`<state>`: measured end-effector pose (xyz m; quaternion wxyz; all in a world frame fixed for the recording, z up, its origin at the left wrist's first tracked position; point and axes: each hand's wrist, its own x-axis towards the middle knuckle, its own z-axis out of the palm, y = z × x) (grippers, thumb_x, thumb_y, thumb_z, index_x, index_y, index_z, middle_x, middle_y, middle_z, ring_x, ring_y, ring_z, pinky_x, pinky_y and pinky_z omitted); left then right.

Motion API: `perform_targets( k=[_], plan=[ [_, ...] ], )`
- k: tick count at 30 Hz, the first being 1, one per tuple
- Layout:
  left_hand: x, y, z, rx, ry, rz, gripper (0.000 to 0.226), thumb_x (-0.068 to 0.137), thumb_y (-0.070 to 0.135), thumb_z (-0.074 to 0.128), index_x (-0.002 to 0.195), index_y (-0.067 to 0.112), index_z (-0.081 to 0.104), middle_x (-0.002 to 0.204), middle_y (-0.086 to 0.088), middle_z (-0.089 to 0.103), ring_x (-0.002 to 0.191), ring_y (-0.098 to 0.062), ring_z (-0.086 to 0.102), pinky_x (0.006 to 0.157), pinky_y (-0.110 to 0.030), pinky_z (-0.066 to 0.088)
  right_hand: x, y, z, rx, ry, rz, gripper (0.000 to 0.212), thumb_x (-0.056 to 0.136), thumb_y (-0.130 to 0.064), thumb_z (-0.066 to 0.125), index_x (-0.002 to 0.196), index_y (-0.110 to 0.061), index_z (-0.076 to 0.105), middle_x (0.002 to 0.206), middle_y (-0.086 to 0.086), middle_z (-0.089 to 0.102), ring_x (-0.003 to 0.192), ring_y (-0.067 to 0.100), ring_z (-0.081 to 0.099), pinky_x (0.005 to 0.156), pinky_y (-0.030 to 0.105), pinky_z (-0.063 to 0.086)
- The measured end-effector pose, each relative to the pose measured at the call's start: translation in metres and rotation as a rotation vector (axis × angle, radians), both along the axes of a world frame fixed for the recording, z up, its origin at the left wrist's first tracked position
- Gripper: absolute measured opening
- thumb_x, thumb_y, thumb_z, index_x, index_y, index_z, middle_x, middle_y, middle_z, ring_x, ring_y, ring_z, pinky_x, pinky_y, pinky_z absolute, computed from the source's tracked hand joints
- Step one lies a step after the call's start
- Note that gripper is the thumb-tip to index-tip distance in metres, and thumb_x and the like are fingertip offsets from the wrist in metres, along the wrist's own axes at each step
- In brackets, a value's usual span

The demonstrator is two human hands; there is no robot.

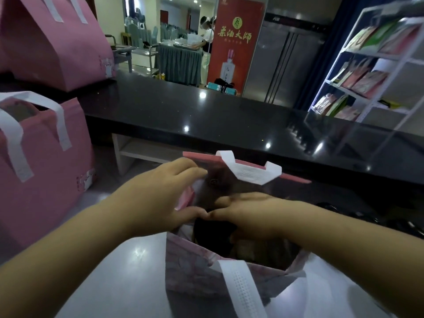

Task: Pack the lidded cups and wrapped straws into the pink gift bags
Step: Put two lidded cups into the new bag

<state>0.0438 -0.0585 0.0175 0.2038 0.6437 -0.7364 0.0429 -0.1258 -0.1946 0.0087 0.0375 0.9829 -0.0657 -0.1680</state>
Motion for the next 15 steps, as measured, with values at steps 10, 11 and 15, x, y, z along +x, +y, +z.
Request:
perform_targets(
  k=[10, 11, 15],
  plan=[
    [-0.028, -0.011, 0.065, -0.236, -0.135, -0.195, 0.038, 0.079, 0.053, 0.047, 0.094, 0.025, 0.067, 0.085, 0.008, 0.066, 0.066, -0.013, 0.062, 0.049, -0.033, 0.052, -0.086, 0.022, 0.084, -0.034, -0.521, -0.181, 0.030, 0.084, -0.027, 0.061, 0.114, -0.028, 0.063, 0.105, -0.012, 0.062, 0.087, 0.009, 0.060, 0.073, 0.029, 0.054],
    [-0.036, -0.015, 0.072, -0.251, -0.146, -0.223, 0.036, 0.079, 0.053, 0.048, 0.094, 0.026, 0.067, 0.085, 0.009, 0.066, 0.067, -0.013, 0.062, 0.049, -0.033, 0.052, -0.099, 0.022, 0.089, -0.023, -0.574, -0.207, 0.027, 0.084, -0.023, 0.063, 0.111, -0.026, 0.065, 0.101, -0.013, 0.063, 0.082, 0.007, 0.059, 0.071, 0.028, 0.054],
    [-0.072, -0.038, 0.095, -0.277, -0.221, -0.325, 0.038, 0.081, 0.054, 0.044, 0.092, 0.026, 0.067, 0.084, 0.009, 0.066, 0.067, -0.017, 0.063, 0.050, -0.035, 0.052, -0.151, 0.006, 0.093, -0.020, -0.677, -0.352, 0.025, 0.083, -0.019, 0.070, 0.108, -0.021, 0.067, 0.095, -0.007, 0.066, 0.083, 0.008, 0.062, 0.073, 0.032, 0.055]
  ],
)
